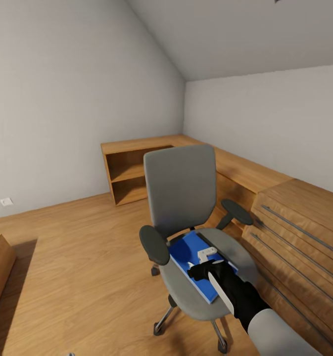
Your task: In the bedroom, organize the workspace by keeping the computer under the desk, ensuring the monitor is on the desk, placing the keyboard on the desk next to the monitor, placing the mouse on the desk next to the keyboard, moving the folder from the swivel chair onto the desk next to the mouse, stacking the notebook on top of the folder with the pen on top of the notebook, and positioning the swivel chair next to the desk.
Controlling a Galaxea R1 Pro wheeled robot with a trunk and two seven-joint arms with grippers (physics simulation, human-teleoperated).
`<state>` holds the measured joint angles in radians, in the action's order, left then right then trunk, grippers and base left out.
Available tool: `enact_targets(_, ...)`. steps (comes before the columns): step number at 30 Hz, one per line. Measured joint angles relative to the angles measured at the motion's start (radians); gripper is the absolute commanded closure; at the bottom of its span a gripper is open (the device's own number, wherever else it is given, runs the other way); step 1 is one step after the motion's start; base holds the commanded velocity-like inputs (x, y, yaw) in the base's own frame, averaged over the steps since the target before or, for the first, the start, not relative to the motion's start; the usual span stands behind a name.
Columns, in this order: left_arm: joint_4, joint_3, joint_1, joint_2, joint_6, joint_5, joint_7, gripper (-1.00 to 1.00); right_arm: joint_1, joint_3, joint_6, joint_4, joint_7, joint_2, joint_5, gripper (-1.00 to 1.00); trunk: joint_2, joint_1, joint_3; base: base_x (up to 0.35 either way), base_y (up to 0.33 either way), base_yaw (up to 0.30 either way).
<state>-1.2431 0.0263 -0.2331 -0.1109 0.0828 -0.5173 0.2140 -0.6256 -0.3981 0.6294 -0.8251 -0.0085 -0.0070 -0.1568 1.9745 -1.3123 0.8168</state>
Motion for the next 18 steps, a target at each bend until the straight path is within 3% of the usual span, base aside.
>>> enact_targets(18,0.0,0.0,0.0,0.0,0.0,0.0,0.001,-1.0,0.0,0.0,0.0,-0.006,-0.001,-0.001,-0.001,-1.0,0.007,-0.004,0.003,0.0,0.0,0.0)
